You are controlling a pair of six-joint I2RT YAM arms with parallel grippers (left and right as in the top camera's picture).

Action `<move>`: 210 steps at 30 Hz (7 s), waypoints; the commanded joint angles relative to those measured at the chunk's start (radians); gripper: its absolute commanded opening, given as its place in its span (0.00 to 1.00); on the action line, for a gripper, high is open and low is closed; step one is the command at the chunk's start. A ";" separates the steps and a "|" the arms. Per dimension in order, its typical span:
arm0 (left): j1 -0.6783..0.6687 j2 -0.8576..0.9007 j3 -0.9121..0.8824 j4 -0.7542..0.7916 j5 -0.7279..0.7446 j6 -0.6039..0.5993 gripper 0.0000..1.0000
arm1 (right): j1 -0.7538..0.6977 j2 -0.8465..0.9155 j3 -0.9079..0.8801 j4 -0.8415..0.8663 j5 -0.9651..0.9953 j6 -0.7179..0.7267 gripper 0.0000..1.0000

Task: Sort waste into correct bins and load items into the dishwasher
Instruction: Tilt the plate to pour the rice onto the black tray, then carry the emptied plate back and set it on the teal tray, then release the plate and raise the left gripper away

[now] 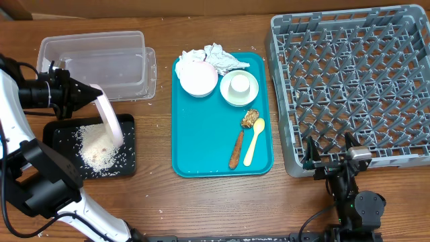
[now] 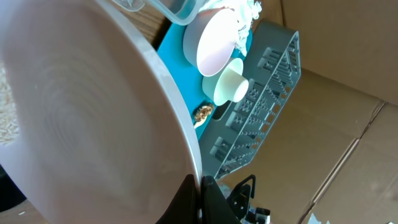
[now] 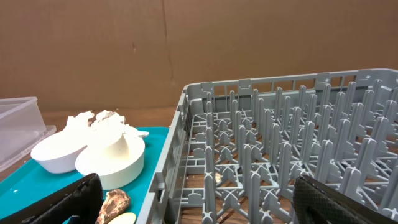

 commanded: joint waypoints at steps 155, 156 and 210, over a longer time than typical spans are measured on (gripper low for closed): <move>-1.198 0.130 -0.007 0.270 -0.793 -0.478 0.17 | 0.000 -0.010 -0.010 0.004 0.010 -0.001 1.00; -1.198 0.130 0.010 0.256 -0.793 -0.478 0.17 | 0.000 -0.010 -0.010 0.004 0.010 -0.001 1.00; -0.623 0.125 0.447 0.089 -0.711 -0.337 1.00 | 0.000 -0.010 -0.010 0.004 0.010 -0.001 1.00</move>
